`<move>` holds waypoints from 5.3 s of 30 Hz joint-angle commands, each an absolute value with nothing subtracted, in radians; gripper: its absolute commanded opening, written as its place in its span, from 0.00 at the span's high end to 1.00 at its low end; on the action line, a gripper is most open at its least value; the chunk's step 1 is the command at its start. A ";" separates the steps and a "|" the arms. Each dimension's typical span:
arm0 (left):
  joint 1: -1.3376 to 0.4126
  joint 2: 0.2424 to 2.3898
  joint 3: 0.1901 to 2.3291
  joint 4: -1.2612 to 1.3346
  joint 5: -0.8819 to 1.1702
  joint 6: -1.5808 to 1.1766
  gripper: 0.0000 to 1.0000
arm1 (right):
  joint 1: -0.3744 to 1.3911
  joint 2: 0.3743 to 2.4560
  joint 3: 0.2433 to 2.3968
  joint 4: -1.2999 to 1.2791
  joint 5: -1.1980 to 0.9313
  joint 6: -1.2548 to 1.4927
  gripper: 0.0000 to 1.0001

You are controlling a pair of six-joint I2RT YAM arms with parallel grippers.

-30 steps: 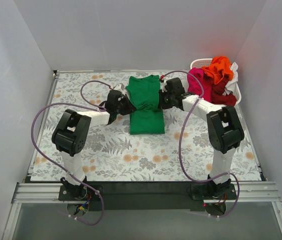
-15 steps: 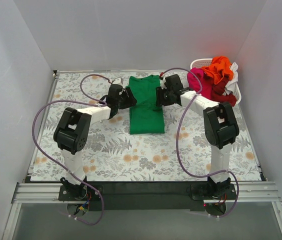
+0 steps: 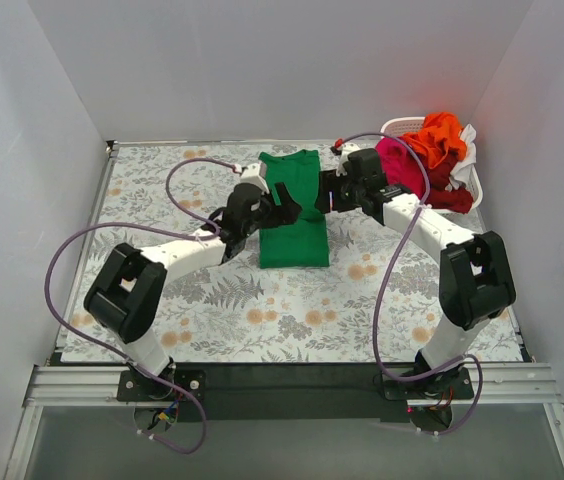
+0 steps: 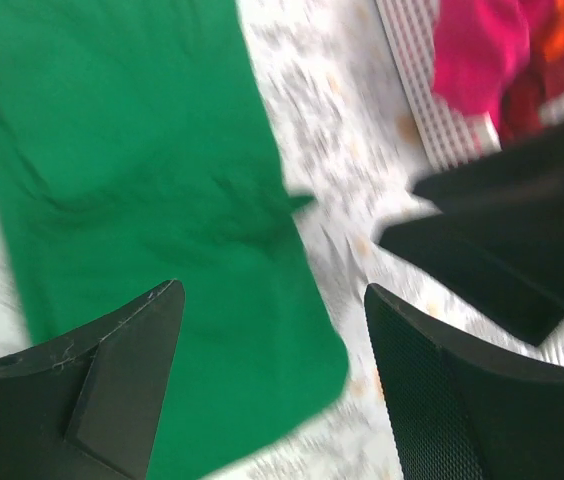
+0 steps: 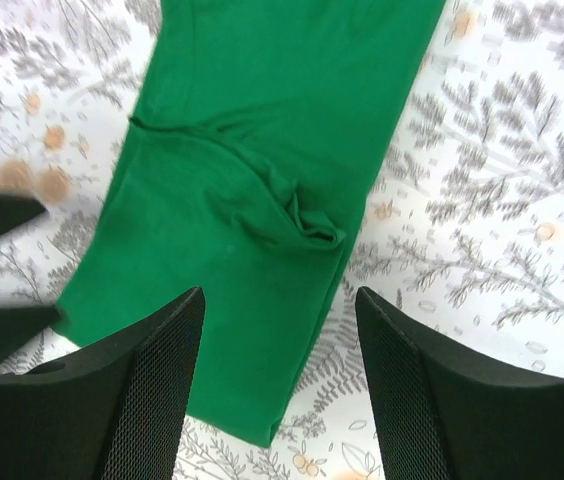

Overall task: Fold and stack the t-shirts
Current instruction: Fold the tshirt

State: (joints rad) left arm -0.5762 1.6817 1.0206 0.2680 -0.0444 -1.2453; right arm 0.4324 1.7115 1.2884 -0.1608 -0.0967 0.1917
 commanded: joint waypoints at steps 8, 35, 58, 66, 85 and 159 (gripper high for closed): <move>-0.666 1.767 0.853 0.405 0.031 -1.351 0.33 | 0.431 1.739 1.241 -0.124 -0.129 0.215 0.44; -0.770 1.795 0.474 0.400 -0.109 -1.407 0.35 | 0.486 2.062 1.526 -0.190 -0.114 0.204 0.48; -0.874 1.134 0.465 0.043 -0.271 -1.410 0.32 | 0.692 1.344 0.772 -0.072 -0.005 0.373 0.46; -0.876 1.118 0.388 -0.100 -0.370 -1.543 0.30 | 0.770 1.325 0.692 -0.041 0.067 0.434 0.45; -0.877 1.106 0.339 -0.127 -0.361 -1.557 0.35 | 0.821 1.456 0.626 -0.009 0.064 0.505 0.46; -1.019 0.821 0.325 -0.146 0.056 -1.545 1.00 | 1.025 1.141 0.604 -0.460 -0.141 0.424 0.99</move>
State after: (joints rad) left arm -1.0122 0.8680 0.2680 -0.1287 -0.0330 -1.5806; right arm 1.0161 1.2045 0.5659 -0.3405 -0.0727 0.4774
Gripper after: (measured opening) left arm 0.019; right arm 0.022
